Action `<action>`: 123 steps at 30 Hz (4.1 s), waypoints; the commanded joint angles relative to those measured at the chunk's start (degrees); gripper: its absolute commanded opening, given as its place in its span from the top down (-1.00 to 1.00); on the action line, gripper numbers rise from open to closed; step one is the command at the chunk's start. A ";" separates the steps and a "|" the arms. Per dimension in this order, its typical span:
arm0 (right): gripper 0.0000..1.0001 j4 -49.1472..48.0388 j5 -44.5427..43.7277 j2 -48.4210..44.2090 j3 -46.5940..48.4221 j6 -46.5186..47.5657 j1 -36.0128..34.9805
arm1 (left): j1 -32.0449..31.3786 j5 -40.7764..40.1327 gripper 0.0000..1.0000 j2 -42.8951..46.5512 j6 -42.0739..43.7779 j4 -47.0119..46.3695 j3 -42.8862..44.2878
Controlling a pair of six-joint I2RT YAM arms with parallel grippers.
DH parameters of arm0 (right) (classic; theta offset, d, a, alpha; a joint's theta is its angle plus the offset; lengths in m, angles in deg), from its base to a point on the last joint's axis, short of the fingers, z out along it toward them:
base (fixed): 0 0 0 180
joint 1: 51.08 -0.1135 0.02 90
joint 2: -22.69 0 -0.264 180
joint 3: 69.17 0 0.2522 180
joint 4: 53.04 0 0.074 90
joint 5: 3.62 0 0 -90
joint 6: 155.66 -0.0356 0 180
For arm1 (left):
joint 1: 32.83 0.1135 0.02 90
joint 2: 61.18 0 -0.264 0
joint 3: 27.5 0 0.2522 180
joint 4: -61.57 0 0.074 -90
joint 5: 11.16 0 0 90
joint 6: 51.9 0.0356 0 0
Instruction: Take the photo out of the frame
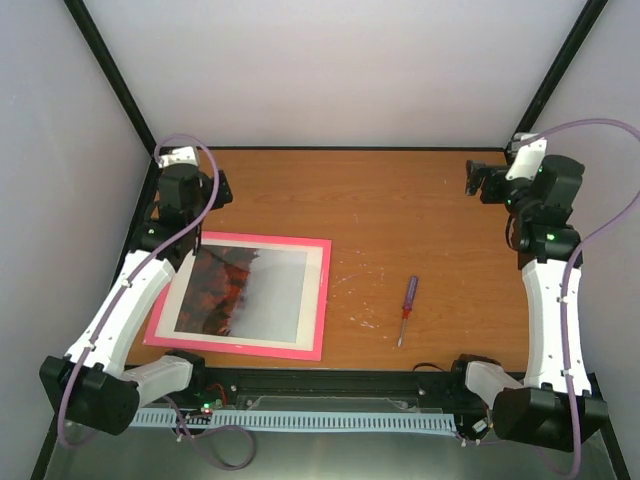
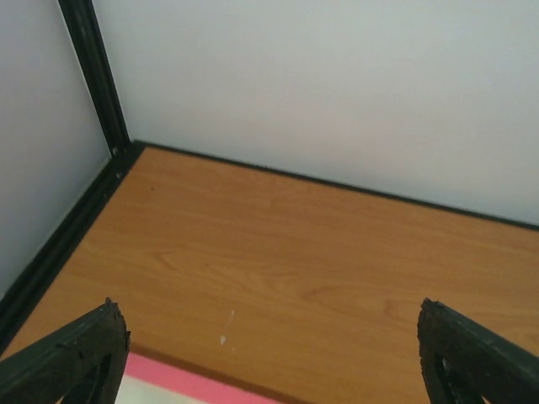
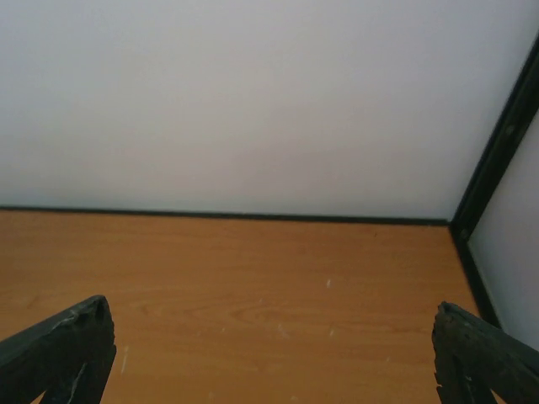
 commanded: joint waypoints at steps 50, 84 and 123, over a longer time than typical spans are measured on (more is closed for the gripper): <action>-0.84 5.77 27.27 7.81 -20.47 23.35 -21.20 | 3.34 29.20 -0.49 -38.40 -41.93 -5.16 -5.27; -0.65 15.69 14.02 43.01 14.90 17.15 -23.20 | -6.14 23.03 -0.31 -40.21 -21.21 -0.26 13.39; 0.05 24.63 6.89 59.57 20.20 21.04 -34.10 | -4.03 31.67 -0.69 -10.92 -36.50 1.51 -29.18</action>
